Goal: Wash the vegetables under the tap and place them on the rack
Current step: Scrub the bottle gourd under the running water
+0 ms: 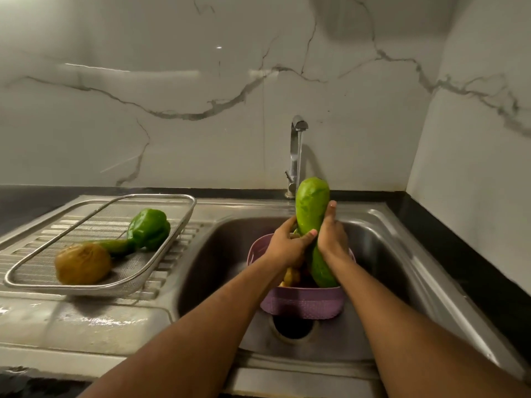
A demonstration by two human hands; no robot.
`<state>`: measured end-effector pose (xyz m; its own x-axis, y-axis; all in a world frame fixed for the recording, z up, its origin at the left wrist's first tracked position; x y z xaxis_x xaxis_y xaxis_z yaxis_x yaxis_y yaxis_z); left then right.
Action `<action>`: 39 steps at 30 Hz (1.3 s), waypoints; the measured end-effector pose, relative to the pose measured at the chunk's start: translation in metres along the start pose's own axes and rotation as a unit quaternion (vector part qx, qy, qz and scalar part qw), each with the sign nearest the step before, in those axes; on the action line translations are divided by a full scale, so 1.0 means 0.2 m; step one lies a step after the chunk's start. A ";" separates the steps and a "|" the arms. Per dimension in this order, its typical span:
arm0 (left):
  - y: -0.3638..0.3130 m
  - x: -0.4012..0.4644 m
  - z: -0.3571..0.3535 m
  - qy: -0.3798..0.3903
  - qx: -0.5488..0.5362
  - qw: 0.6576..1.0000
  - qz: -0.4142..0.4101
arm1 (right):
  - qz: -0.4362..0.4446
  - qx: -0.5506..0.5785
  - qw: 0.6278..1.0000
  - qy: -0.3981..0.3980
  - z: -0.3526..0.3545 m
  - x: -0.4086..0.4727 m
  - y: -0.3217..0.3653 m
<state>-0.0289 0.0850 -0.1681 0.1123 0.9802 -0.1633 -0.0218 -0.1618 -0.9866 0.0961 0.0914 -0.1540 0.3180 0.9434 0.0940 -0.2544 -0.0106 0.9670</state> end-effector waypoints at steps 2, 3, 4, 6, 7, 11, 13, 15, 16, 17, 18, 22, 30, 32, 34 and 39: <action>-0.02 -0.01 -0.03 -0.008 -0.021 1.000 0.022 | 0.023 -0.016 1.000 -0.008 0.00 0.01 0.01; -0.03 -0.03 -0.05 -0.027 -0.047 0.998 0.038 | 0.031 -0.013 0.999 -0.007 -0.01 0.02 0.02; -0.04 -0.03 -0.04 -0.065 -0.049 0.996 0.045 | 0.038 -0.006 0.999 -0.007 -0.02 0.04 0.03; -0.12 0.01 -0.04 -0.142 0.068 0.987 0.001 | 0.041 -0.019 0.999 -0.014 -0.03 0.06 0.04; -0.18 0.00 -0.03 -0.194 0.155 0.968 -0.033 | 0.043 -0.039 0.998 -0.014 -0.02 0.06 0.05; -0.36 0.03 0.00 -0.191 0.140 0.963 -0.133 | 0.067 -0.036 0.997 -0.007 -0.01 0.05 0.06; -0.44 0.05 0.01 -0.181 0.144 0.964 -0.127 | 0.084 -0.043 0.995 -0.026 0.00 0.05 0.06; -0.51 0.09 0.01 -0.163 0.166 0.967 -0.104 | 0.106 -0.078 0.990 -0.042 0.01 0.04 0.08; -0.53 0.10 0.01 -0.157 0.164 0.970 -0.090 | 0.115 -0.090 0.988 -0.053 0.01 0.04 0.09; -0.55 0.11 0.02 -0.155 0.161 0.971 -0.083 | 0.125 -0.096 0.986 -0.060 0.01 0.03 0.10; -0.57 0.12 0.04 -0.158 0.152 0.972 -0.085 | 0.139 -0.100 0.983 -0.062 0.00 0.03 0.11; -0.61 0.14 0.10 -0.166 0.113 0.977 -0.071 | 0.178 -0.137 0.971 -0.080 -0.01 0.01 0.16; -0.55 0.12 0.08 -0.076 -0.029 0.997 0.015 | 0.185 -0.157 0.962 -0.122 0.05 0.02 0.16; -0.50 0.12 0.07 -0.061 -0.049 0.997 0.011 | 0.187 -0.155 0.963 -0.119 0.05 0.02 0.15; -0.46 0.14 0.09 -0.072 -0.047 0.996 -0.015 | 0.188 -0.166 0.962 -0.110 0.03 0.02 0.14; -0.39 0.16 0.16 -0.143 -0.062 0.986 -0.059 | 0.213 -0.199 0.952 -0.091 0.00 0.01 0.14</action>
<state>-0.0558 0.1325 -0.0957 -0.1782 0.9824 -0.0565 0.0987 -0.0393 -0.9943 0.0889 0.0937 -0.1266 0.2524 0.8083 0.5320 -0.7104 -0.2185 0.6690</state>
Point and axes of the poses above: each hand's wrist, its own x-axis towards the middle knuckle, its own z-axis out of the back of the hand, y = z × x, the point moved 9 cm from there along x, towards the middle knuckle, and after that the axes turned 8 degrees about z, right-handed, at the moved point
